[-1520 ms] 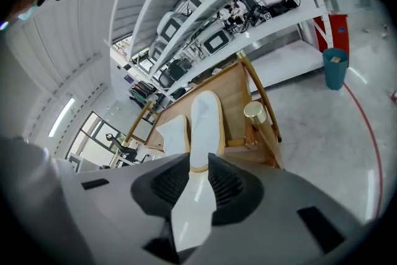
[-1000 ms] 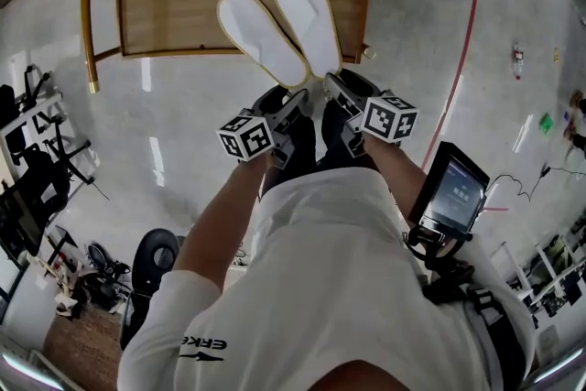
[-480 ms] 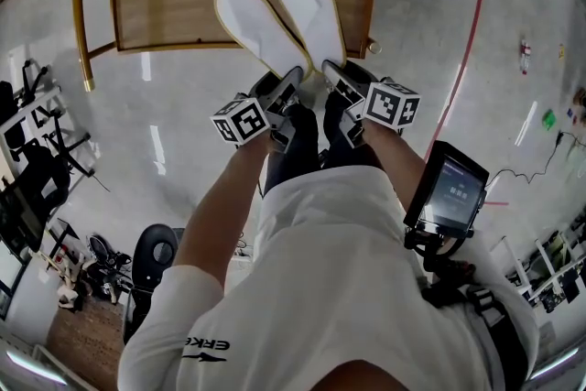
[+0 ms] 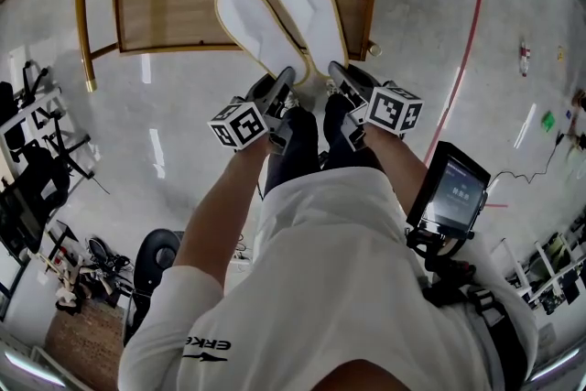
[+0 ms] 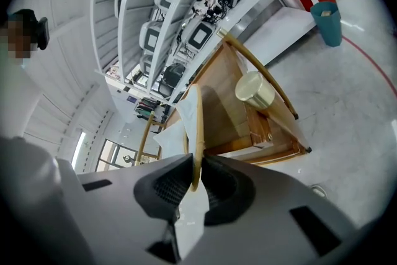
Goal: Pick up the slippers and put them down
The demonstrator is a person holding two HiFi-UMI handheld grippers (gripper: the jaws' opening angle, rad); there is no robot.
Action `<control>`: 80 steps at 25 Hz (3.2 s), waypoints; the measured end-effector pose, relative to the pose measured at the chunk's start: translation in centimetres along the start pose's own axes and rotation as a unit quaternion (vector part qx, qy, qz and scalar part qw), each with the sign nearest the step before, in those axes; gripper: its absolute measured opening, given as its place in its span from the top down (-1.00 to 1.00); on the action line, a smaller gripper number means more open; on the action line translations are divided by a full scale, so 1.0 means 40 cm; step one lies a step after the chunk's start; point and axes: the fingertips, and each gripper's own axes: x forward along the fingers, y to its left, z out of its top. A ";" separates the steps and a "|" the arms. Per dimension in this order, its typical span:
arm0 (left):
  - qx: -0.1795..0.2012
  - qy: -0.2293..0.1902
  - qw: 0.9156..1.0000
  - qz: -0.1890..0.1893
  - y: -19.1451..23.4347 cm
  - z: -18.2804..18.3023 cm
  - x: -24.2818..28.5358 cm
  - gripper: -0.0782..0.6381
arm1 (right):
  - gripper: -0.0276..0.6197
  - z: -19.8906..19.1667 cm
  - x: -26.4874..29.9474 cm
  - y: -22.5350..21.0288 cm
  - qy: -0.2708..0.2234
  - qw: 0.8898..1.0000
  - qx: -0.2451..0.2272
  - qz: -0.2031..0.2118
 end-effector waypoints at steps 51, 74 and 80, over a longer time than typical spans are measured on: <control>0.082 -0.236 0.964 -0.096 -0.426 0.237 -0.416 0.69 | 0.82 0.104 -0.235 0.644 -0.105 0.957 -0.141 0.230; 0.097 -0.312 0.941 -0.093 -0.488 0.281 -0.549 0.69 | 0.82 0.080 -0.249 0.773 -0.086 0.941 -0.177 0.275; 0.098 -0.313 0.938 -0.108 -0.507 0.275 -0.553 0.69 | 0.82 0.073 -0.256 0.773 -0.084 0.942 -0.174 0.276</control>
